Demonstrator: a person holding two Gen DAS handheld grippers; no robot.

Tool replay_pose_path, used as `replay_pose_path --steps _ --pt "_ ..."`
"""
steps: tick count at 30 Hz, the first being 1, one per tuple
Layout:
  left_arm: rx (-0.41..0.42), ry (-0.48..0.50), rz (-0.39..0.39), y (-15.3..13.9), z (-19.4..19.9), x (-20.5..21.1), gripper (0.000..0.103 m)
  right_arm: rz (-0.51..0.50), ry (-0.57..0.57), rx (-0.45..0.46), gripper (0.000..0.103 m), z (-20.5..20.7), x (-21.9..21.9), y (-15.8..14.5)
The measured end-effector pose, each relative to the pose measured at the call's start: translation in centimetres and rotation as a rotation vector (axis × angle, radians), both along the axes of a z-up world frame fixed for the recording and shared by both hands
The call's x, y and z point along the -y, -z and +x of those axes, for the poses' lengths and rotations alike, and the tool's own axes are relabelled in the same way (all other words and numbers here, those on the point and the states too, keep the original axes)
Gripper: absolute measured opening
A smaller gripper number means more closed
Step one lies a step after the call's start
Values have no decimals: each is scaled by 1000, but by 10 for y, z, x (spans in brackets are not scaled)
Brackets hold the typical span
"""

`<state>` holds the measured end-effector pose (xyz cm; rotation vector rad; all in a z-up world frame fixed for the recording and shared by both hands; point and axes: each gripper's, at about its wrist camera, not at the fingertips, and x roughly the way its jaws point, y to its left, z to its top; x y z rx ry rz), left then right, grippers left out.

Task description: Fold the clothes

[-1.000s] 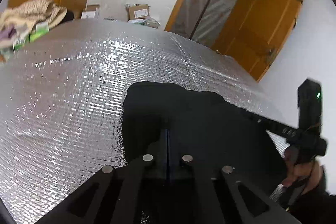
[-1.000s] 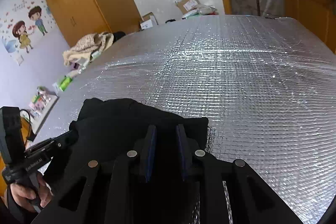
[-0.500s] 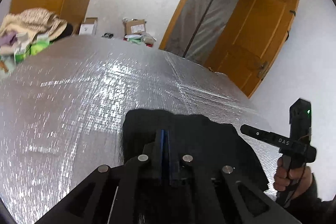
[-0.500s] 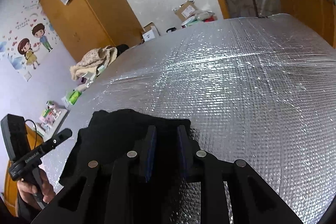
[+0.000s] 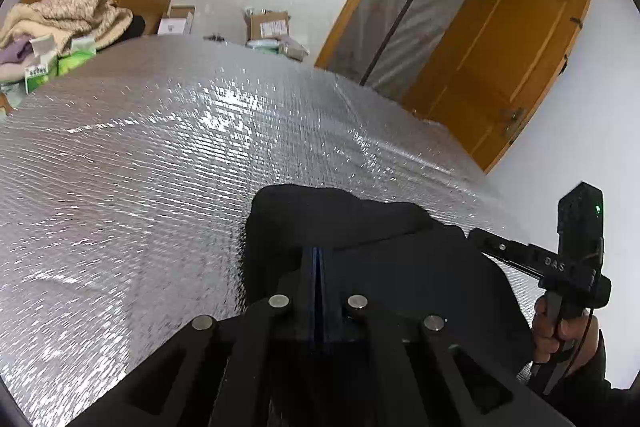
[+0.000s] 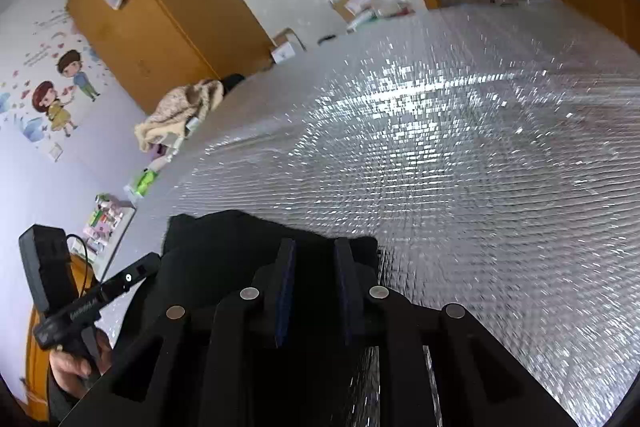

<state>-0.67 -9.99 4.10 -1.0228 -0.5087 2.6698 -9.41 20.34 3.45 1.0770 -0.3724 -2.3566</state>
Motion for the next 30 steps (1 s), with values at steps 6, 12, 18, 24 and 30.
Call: replay_pose_path --steps 6,12,18,24,30 --pt "-9 12 -16 8 29 -8 2 6 -65 -81 21 43 -12 -13" --pt "-16 25 -31 16 58 -16 2 40 -118 -70 21 60 -2 1" --pt "-33 18 -40 7 72 -16 2 51 -110 -86 22 68 -3 -3" --pt "-17 7 -42 13 82 -9 3 69 -144 -107 23 88 -8 -2" --pt "-40 9 -50 5 93 -9 3 80 -134 -110 23 99 -14 -5"
